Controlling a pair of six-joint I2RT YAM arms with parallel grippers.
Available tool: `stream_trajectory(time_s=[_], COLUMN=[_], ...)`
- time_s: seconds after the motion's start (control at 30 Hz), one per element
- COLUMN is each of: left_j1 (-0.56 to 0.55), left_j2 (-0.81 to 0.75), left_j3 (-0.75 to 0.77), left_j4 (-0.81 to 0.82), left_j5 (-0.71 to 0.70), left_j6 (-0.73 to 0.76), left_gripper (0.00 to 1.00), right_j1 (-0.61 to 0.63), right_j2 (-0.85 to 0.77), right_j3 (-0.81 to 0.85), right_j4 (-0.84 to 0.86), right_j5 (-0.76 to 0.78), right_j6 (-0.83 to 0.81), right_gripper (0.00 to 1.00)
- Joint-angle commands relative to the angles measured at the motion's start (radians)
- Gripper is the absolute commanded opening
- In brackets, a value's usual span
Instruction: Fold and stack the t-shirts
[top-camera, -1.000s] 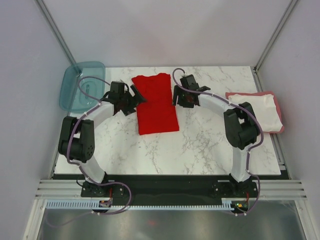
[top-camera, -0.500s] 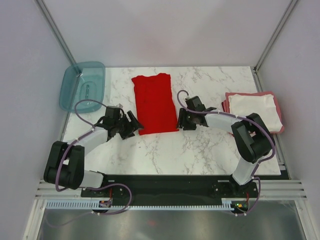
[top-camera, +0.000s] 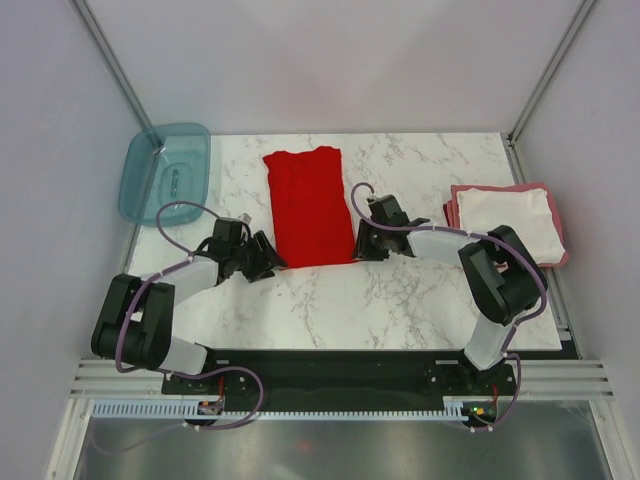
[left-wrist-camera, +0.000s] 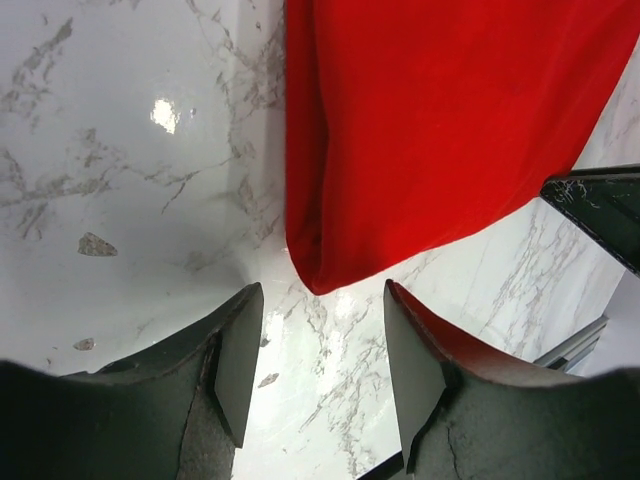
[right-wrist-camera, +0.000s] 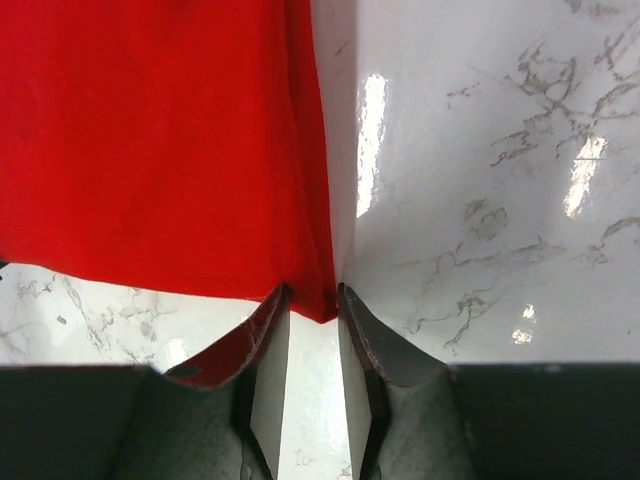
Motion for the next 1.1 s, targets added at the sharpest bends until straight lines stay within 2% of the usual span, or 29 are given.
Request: stream_trajectory(time_s=[0.0, 0.07, 0.13, 0.3, 0.43, 0.57, 0.73, 0.8, 0.87, 1.07], left_j1=[-0.007, -0.009, -0.009, -0.009, -0.009, -0.009, -0.009, -0.009, -0.009, -0.009], left_j2=[-0.022, -0.011, 0.007, 0.040, 0.066, 0.136, 0.176, 0.167, 0.147, -0.026], left_j3=[-0.010, -0.004, 0.004, 0.024, 0.027, 0.050, 0.073, 0.073, 0.061, 0.001], left_j4=[0.013, 0.011, 0.011, 0.013, 0.010, 0.010, 0.008, 0.010, 0.006, -0.029], left_j5=[-0.017, -0.023, -0.019, -0.020, -0.038, -0.063, -0.078, -0.083, -0.088, -0.048], left_j6=[0.045, 0.047, 0.048, 0.048, 0.051, 0.044, 0.038, 0.041, 0.042, 0.057], left_gripper=[0.59, 0.58, 0.53, 0.50, 0.44, 0.34, 0.29, 0.19, 0.02, 0.02], right_j1=[0.009, 0.010, 0.012, 0.018, 0.023, 0.035, 0.042, 0.042, 0.046, 0.053], right_j2=[0.014, 0.020, 0.033, 0.031, 0.026, 0.020, 0.010, 0.002, -0.009, -0.093], right_j3=[-0.002, 0.001, 0.007, 0.015, 0.013, 0.012, 0.007, 0.004, 0.001, -0.051], right_j4=[0.035, 0.047, 0.052, 0.053, 0.058, 0.061, 0.060, 0.060, 0.060, 0.055], right_j5=[0.003, -0.008, -0.021, -0.001, -0.003, -0.005, 0.006, 0.005, 0.003, 0.014], right_j6=[-0.007, -0.010, -0.011, -0.016, -0.017, -0.023, -0.031, -0.033, -0.034, -0.019], right_gripper=[0.33, 0.26, 0.22, 0.22, 0.16, 0.11, 0.09, 0.06, 0.04, 0.00])
